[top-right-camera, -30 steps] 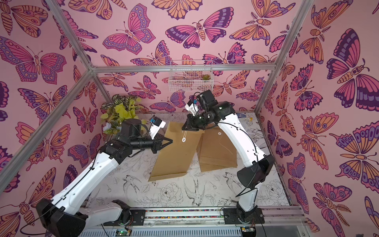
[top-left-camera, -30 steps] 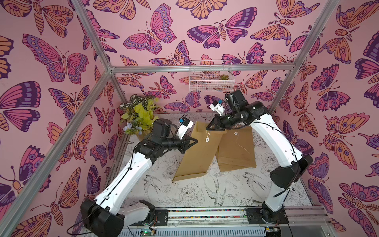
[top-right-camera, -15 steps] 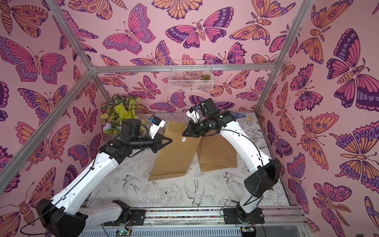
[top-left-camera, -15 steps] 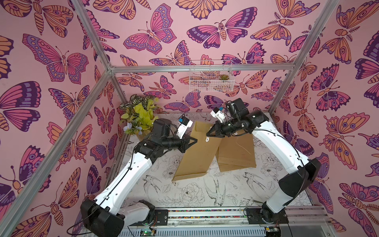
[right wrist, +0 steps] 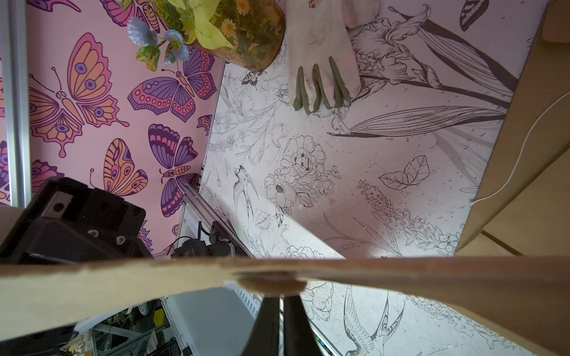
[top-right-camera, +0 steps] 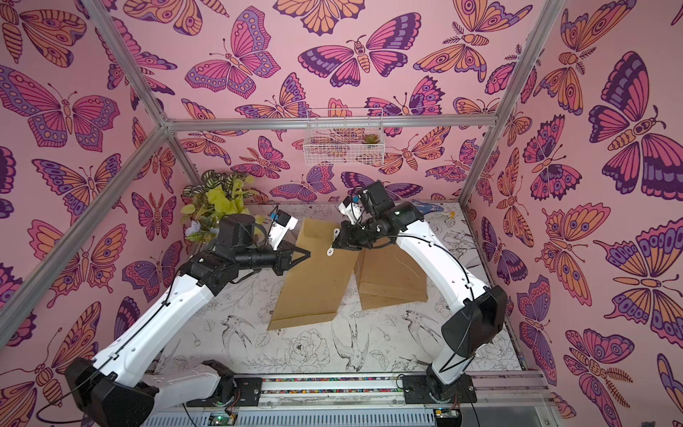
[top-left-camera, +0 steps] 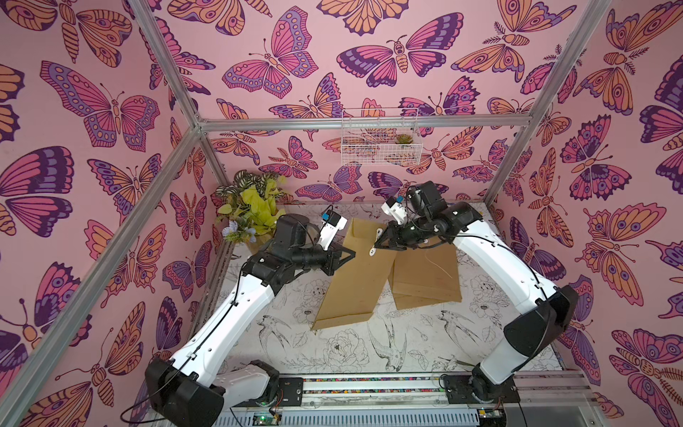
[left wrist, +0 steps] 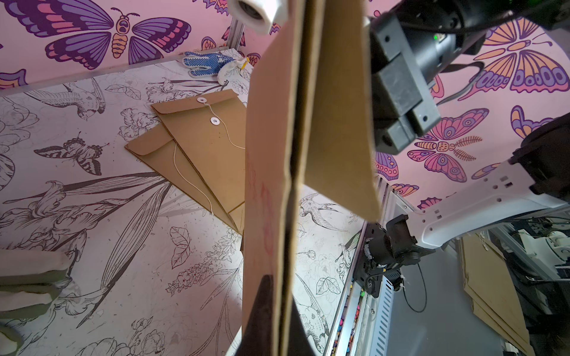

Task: Close the mouth of the file bag
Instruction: Close the file bag, then place the file bag at the center of the board.

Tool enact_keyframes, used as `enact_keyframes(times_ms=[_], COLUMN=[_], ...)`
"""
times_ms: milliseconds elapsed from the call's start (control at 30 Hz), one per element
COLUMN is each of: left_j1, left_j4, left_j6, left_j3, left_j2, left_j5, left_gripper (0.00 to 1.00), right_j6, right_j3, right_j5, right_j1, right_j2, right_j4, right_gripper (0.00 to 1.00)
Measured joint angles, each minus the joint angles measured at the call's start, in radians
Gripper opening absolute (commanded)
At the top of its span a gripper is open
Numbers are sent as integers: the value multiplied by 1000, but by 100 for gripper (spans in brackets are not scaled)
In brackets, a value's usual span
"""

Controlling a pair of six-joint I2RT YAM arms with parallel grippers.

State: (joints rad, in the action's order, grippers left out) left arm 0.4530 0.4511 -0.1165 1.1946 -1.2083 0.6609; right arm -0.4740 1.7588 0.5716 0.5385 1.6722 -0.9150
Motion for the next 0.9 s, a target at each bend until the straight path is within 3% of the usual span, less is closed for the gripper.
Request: enact_keyframes(times_ms=[200, 500, 600, 700, 900], left_j1=[-6, -89, -95, -95, -95], left_j4=[-2, -34, -35, -40, -79], left_j6=[-17, -79, -89, -98, -133], left_j3=[0, 8, 40, 88, 160], left_j2=[0, 16, 17, 16, 6], left_j5=[1, 47, 65, 95, 172], left_gripper=[0, 0, 0, 0, 0], right_j6=[4, 11, 5, -10, -20], right_j3=[-22, -264, -399, -543, -731], right_j5=[2, 32, 33, 43, 90], right_j1=[0, -93, -152, -189, -200], right_j2=[-15, -202, -310, -386, -416], right_j4=[3, 75, 183, 355, 678], right_gripper=[39, 49, 61, 86, 87])
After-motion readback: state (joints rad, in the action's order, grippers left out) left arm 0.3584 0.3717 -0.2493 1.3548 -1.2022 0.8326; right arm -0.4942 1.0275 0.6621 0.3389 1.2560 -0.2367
